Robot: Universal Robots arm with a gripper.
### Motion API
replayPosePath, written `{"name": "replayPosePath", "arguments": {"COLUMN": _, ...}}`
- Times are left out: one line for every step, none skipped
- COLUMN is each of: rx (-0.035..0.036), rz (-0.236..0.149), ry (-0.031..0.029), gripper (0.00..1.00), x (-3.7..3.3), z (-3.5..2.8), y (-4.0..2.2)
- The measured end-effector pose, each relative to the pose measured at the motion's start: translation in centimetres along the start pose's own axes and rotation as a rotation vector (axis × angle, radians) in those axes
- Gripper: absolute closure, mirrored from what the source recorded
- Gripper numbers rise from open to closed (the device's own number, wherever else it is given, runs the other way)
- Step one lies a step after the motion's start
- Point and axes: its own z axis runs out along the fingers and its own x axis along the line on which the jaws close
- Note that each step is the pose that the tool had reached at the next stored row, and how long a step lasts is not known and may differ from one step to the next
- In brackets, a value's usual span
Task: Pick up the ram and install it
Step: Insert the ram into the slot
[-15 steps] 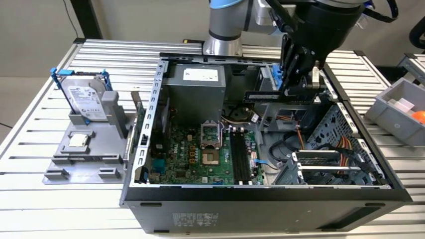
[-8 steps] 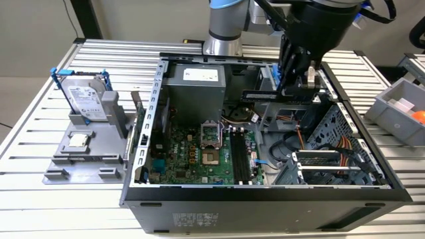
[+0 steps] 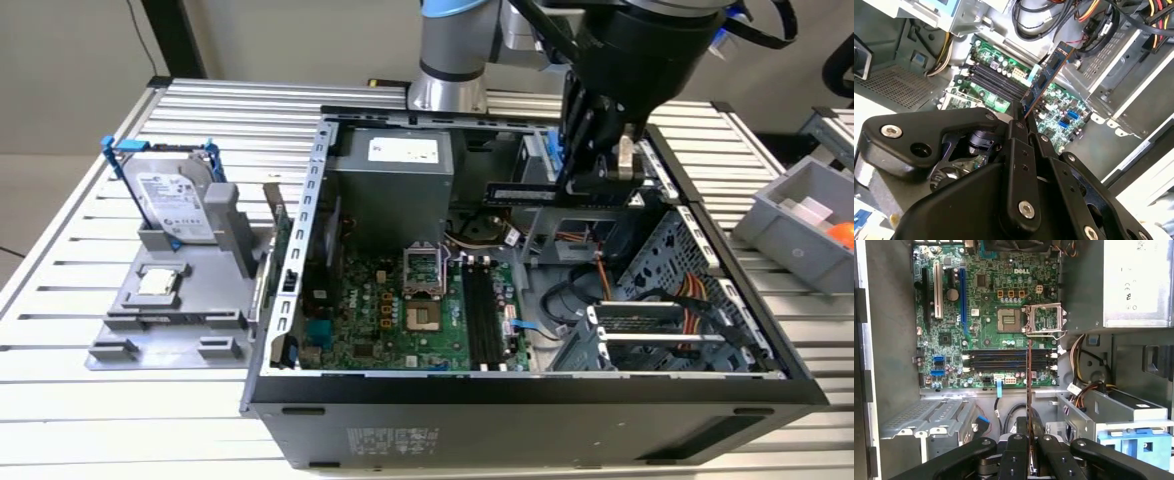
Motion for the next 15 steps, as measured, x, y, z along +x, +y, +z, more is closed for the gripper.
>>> {"name": "replayPosePath", "arguments": {"rx": 0.0000, "rz": 0.000, "ry": 0.0000, "gripper": 1.00, "x": 0.02, "z": 0.00, "y": 0.00}}
{"name": "replayPosePath", "arguments": {"rx": 0.0000, "rz": 0.000, "ry": -0.0001, "gripper": 1.00, "x": 0.03, "z": 0.00, "y": 0.00}}
{"name": "replayPosePath", "arguments": {"rx": 0.0000, "rz": 0.000, "ry": 0.0000, "gripper": 1.00, "x": 0.03, "z": 0.00, "y": 0.00}}
{"name": "replayPosePath", "arguments": {"rx": 0.0000, "rz": 0.000, "ry": 0.0000, "gripper": 1.00, "x": 0.04, "z": 0.00, "y": 0.00}}
{"name": "replayPosePath", "arguments": {"rx": 0.0000, "rz": 0.000, "ry": -0.0001, "gripper": 1.00, "x": 0.04, "z": 0.00, "y": 0.00}}
{"name": "replayPosePath", "arguments": {"rx": 0.0000, "rz": 0.000, "ry": 0.0000, "gripper": 1.00, "x": 0.05, "z": 0.00, "y": 0.00}}
{"name": "replayPosePath", "arguments": {"rx": 0.0000, "rz": 0.000, "ry": 0.0000, "gripper": 1.00, "x": 0.05, "z": 0.00, "y": 0.00}}
{"name": "replayPosePath", "arguments": {"rx": 0.0000, "rz": 0.000, "ry": -0.0001, "gripper": 1.00, "x": 0.06, "z": 0.00, "y": 0.00}}
{"name": "replayPosePath", "arguments": {"rx": 0.0000, "rz": 0.000, "ry": -0.0001, "gripper": 1.00, "x": 0.06, "z": 0.00, "y": -0.01}}
{"name": "replayPosePath", "arguments": {"rx": 0.0000, "rz": 0.000, "ry": 0.0000, "gripper": 1.00, "x": 0.07, "z": 0.00, "y": -0.01}}
{"name": "replayPosePath", "arguments": {"rx": 0.0000, "rz": 0.000, "ry": -0.0001, "gripper": 1.00, "x": 0.07, "z": 0.00, "y": -0.01}}
{"name": "replayPosePath", "arguments": {"rx": 0.0001, "rz": 0.001, "ry": 0.0001, "gripper": 1.00, "x": 0.07, "z": 0.01, "y": -0.01}}
{"name": "replayPosePath", "arguments": {"rx": 0.0008, "rz": 0.011, "ry": 0.0003, "gripper": 1.00, "x": 0.07, "z": 0.02, "y": 0.00}}
{"name": "replayPosePath", "arguments": {"rx": 0.0019, "rz": 0.028, "ry": 0.0005, "gripper": 1.00, "x": 0.07, "z": 0.04, "y": 0.00}}
{"name": "replayPosePath", "arguments": {"rx": 0.0031, "rz": 0.046, "ry": 0.0007, "gripper": 1.00, "x": 0.07, "z": 0.07, "y": 0.00}}
